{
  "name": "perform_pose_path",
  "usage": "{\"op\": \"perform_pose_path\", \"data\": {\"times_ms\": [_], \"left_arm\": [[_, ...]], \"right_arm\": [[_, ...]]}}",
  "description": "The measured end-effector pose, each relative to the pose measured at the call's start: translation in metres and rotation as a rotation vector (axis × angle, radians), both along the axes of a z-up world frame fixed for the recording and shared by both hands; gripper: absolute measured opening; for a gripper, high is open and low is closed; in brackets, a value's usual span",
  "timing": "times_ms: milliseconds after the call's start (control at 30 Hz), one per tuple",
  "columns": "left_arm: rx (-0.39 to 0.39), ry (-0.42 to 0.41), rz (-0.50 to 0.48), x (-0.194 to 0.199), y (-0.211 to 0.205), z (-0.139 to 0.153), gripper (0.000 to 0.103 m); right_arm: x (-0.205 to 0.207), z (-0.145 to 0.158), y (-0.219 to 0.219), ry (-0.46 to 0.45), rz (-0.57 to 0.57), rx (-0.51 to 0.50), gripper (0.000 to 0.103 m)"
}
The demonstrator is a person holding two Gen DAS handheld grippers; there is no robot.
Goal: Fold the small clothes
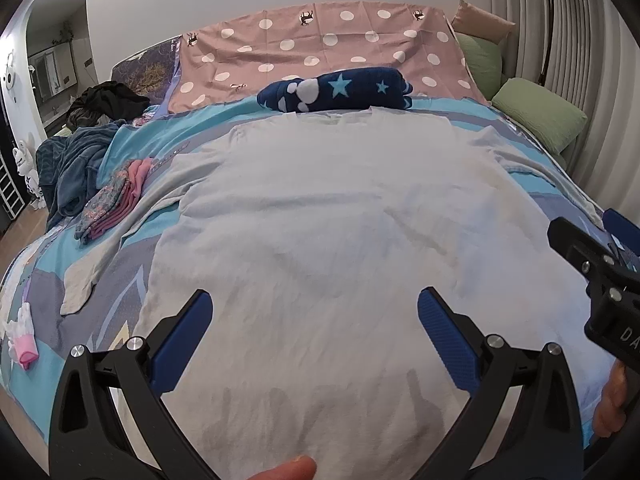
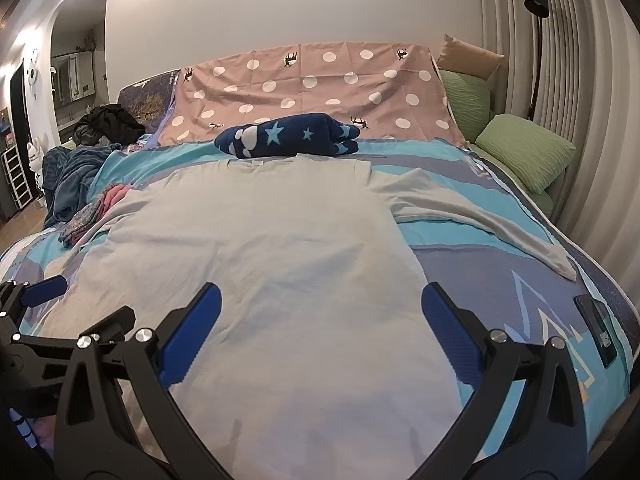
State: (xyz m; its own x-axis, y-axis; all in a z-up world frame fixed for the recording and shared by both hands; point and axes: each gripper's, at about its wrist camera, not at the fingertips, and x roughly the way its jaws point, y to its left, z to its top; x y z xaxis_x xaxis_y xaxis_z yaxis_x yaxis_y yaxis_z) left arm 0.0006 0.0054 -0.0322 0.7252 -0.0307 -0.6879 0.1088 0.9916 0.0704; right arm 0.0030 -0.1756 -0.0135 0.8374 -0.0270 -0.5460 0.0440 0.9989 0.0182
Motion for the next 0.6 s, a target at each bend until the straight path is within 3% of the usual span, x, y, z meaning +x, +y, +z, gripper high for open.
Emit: {"op": "perform_pose_path", "data": {"times_ms": [200, 333, 600], "left_arm": [[-0.056, 0.051, 0.018, 0.007, 0.008, -0.003, 0.102], [-0.058, 0.071, 0.099, 0.014, 0.017, -0.003, 0.102], [-0.117, 0.003, 0.040, 0.009, 0.029, -0.002, 0.102]], "right_arm": [[0.005, -0.001, 0.001, 0.008, 0.001, -0.011, 0.101], [0.007, -0.001, 0.005, 0.014, 0.004, -0.022, 0.101], [0.009, -0.001, 0.011, 0.019, 0.004, -0.039, 0.101]]}}
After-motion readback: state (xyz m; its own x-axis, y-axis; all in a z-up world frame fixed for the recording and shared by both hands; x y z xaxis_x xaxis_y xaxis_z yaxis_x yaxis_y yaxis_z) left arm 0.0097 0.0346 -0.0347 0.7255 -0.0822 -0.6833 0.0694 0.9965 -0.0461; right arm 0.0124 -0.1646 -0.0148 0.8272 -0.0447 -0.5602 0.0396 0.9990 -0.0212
